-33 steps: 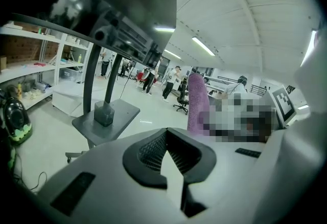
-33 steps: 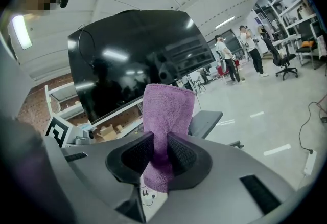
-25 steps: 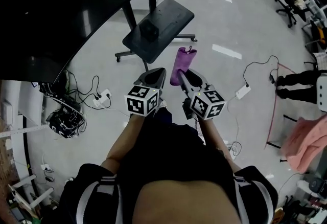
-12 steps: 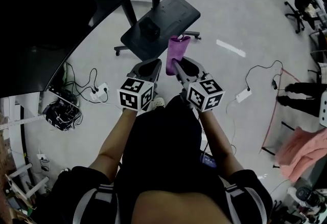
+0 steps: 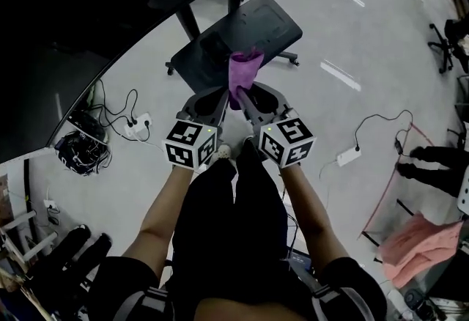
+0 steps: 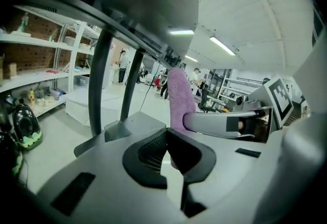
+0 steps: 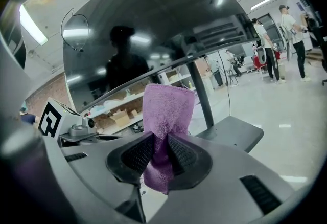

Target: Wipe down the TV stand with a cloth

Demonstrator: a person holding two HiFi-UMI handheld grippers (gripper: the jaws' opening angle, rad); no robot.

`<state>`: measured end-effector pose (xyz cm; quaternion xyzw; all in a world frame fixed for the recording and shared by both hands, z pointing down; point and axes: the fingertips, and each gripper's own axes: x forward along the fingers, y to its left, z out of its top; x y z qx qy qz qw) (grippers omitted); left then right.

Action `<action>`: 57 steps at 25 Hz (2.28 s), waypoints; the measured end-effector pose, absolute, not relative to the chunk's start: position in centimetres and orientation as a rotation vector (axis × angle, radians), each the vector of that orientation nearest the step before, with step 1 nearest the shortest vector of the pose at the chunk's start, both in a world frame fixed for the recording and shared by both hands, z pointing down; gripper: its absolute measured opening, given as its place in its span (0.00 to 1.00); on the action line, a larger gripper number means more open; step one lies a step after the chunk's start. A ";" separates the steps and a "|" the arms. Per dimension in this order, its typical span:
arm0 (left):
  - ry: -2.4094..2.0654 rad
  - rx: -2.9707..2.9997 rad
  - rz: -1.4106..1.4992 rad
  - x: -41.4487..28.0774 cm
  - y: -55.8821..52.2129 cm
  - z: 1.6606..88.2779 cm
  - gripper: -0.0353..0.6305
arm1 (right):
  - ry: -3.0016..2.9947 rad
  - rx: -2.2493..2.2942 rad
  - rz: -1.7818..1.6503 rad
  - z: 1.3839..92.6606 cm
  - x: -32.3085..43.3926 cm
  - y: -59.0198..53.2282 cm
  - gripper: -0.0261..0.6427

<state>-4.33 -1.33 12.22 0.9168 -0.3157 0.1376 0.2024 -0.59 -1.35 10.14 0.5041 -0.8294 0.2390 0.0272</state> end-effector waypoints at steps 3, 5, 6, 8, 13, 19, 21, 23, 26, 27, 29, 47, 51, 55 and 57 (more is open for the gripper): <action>-0.927 2.530 0.370 -3.6 -3.0 13.3 0.06 | -2.572 1.508 0.737 11.3 0.4 -3.4 0.18; -0.953 2.518 0.361 -3.1 -3.7 13.9 0.06 | -2.573 1.484 0.731 12.1 0.9 -4.7 0.18; -0.967 2.511 0.356 -3.0 -4.1 14.1 0.06 | -2.573 1.472 0.720 12.3 1.1 -5.4 0.18; -0.993 2.494 0.342 -3.0 -4.8 14.5 0.06 | -2.577 1.442 0.698 12.8 1.1 -6.8 0.18; -1.059 2.484 0.320 -3.9 -7.3 15.3 0.06 | -2.614 1.365 0.599 13.1 -0.4 -10.6 0.18; -1.138 2.462 0.298 -6.6 -10.5 16.1 0.06 | -2.668 1.284 0.466 13.1 -3.9 -15.1 0.18; -1.162 2.467 0.292 -7.5 -11.6 16.2 0.06 | -2.686 1.268 0.441 13.0 -5.0 -16.4 0.18; -1.185 2.462 0.282 -8.4 -12.4 16.5 0.06 | -2.697 1.253 0.415 13.0 -6.1 -17.5 0.18; -1.215 2.462 0.252 -9.4 -14.1 16.3 0.06 | -2.711 1.238 0.358 12.7 -7.4 -19.4 0.18; -1.223 2.469 0.242 -9.6 -14.6 16.1 0.06 | -2.712 1.240 0.331 12.5 -7.6 -20.0 0.18; -1.239 2.489 0.230 -9.9 -15.6 15.6 0.06 | -2.711 1.255 0.252 12.0 -7.9 -21.3 0.18; -1.356 2.513 0.200 -15.0 -20.4 13.4 0.06 | -2.763 1.330 0.045 7.4 -12.1 -27.0 0.18; -1.367 2.496 0.232 -15.7 -19.8 14.7 0.06 | -2.739 1.413 0.057 8.3 -11.8 -26.4 0.18; -1.366 2.486 0.260 -14.8 -18.8 15.2 0.06 | -2.693 1.442 0.056 9.1 -10.2 -25.2 0.18; -1.361 2.480 0.274 -15.0 -18.9 16.0 0.06 | -2.666 1.451 0.085 10.4 -10.3 -25.3 0.18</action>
